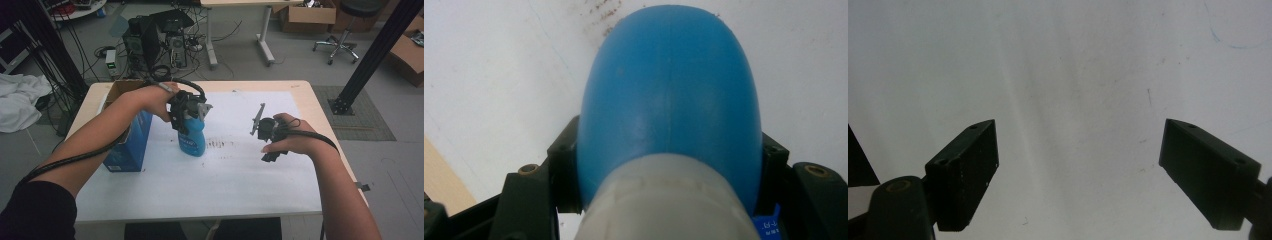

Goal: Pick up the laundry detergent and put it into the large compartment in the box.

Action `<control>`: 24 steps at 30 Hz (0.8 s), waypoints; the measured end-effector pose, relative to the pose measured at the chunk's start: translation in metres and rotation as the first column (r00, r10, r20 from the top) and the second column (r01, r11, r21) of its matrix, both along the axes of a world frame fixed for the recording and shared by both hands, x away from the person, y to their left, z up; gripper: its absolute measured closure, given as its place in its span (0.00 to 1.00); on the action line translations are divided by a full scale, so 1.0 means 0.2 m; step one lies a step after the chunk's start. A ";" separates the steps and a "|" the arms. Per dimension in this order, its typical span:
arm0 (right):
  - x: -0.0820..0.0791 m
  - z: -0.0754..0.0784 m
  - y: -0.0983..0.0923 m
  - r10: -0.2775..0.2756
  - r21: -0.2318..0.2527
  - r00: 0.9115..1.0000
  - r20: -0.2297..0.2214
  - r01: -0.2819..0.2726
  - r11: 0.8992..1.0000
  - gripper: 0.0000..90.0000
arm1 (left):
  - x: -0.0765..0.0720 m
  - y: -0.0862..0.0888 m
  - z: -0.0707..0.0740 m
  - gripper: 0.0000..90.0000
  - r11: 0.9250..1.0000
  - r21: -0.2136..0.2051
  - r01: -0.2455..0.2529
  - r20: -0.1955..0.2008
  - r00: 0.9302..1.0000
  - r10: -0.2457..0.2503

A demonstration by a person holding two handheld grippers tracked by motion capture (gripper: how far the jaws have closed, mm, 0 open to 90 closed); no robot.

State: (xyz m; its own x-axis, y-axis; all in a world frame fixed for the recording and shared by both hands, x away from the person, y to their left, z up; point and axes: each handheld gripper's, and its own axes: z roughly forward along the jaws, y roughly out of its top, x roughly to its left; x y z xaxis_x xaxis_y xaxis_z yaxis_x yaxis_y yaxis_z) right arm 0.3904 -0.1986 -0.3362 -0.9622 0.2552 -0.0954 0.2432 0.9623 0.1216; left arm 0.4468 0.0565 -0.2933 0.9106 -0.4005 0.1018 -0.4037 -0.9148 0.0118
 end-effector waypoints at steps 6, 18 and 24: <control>0.01 -0.01 0.00 -0.002 0.006 1.000 -0.002 0.002 1.000 0.18 | -0.01 -0.02 0.01 0.42 0.999 0.038 -0.009 0.006 1.000 0.009; 0.01 -0.01 0.02 0.003 0.003 1.000 -0.003 -0.003 1.000 0.18 | -0.01 -0.04 0.01 0.43 0.995 0.076 -0.064 0.020 0.998 0.063; 0.00 0.00 0.03 0.013 0.000 1.000 0.001 -0.013 1.000 0.18 | -0.03 -0.02 0.08 0.43 0.992 0.055 -0.111 0.019 0.994 0.110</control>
State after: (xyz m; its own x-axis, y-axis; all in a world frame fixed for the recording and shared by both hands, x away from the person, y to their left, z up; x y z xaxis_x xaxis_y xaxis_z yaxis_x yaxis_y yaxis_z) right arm 0.3912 -0.1931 -0.3366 -0.9653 0.2429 -0.0961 0.2307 0.9653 0.1219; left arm 0.4416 0.0532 -0.2765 0.9482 -0.3027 0.0966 -0.2995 -0.9530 -0.0460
